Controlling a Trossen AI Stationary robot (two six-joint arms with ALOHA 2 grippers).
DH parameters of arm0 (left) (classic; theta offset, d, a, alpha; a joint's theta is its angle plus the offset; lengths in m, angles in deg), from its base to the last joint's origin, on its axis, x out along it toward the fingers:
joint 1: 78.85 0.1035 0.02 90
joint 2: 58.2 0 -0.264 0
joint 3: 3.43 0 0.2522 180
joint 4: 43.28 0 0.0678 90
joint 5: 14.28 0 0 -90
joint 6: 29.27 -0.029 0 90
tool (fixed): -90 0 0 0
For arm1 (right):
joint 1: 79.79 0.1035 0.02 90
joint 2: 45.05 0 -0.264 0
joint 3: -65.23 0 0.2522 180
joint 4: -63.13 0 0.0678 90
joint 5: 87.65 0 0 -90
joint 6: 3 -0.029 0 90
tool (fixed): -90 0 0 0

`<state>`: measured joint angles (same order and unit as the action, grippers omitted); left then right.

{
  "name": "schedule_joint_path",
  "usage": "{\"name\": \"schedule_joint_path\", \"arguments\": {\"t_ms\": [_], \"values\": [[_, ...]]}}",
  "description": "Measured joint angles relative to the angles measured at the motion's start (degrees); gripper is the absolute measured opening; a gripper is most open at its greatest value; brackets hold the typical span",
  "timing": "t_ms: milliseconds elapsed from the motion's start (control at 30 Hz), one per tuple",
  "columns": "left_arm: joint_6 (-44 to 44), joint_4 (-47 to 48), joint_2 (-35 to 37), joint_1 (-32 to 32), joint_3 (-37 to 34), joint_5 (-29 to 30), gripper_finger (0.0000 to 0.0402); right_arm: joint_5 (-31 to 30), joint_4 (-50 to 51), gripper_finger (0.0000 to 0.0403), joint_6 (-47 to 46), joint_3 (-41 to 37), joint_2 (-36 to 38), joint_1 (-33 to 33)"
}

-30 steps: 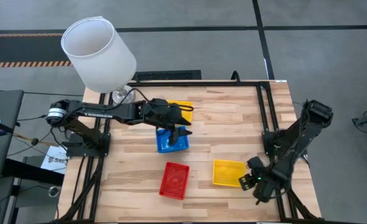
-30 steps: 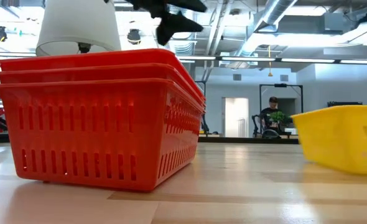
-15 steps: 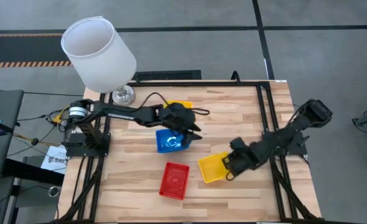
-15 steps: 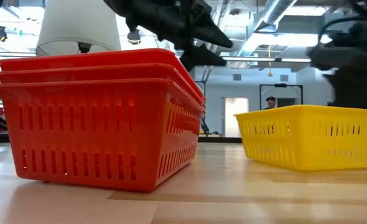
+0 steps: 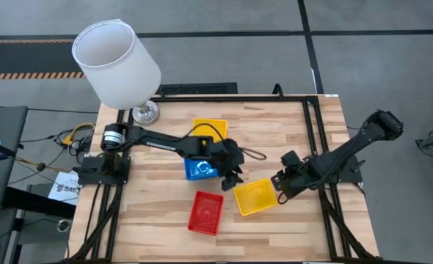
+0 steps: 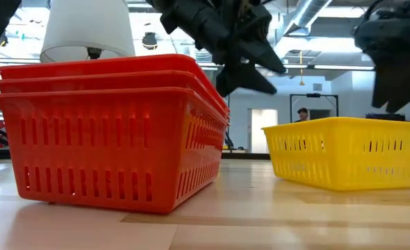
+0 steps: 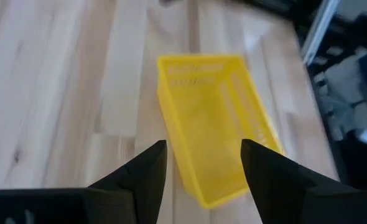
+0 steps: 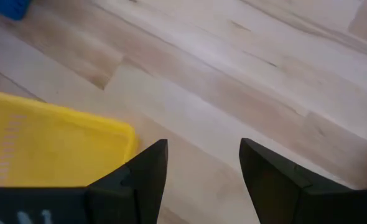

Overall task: Stack baskets by color
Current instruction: Stack the bottom yellow bin on top of the top yellow bin

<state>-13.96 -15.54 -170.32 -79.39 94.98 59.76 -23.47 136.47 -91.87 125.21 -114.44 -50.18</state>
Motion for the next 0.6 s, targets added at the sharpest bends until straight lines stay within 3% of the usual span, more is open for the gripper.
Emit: {"name": "schedule_joint_path", "arguments": {"t_ms": [233,600], "values": [[-0.09,-1.04,-5.99,-2.72,3.23,3.03,0.0188,-1.44,1.92,0.0224,-5.59,0.00,-0.13,4.55],[-1.22,-2.46,-11.40,-3.98,3.55,8.73,0.0188,-1.43,1.57,0.0224,-6.23,0.00,-1.18,5.93]]}}
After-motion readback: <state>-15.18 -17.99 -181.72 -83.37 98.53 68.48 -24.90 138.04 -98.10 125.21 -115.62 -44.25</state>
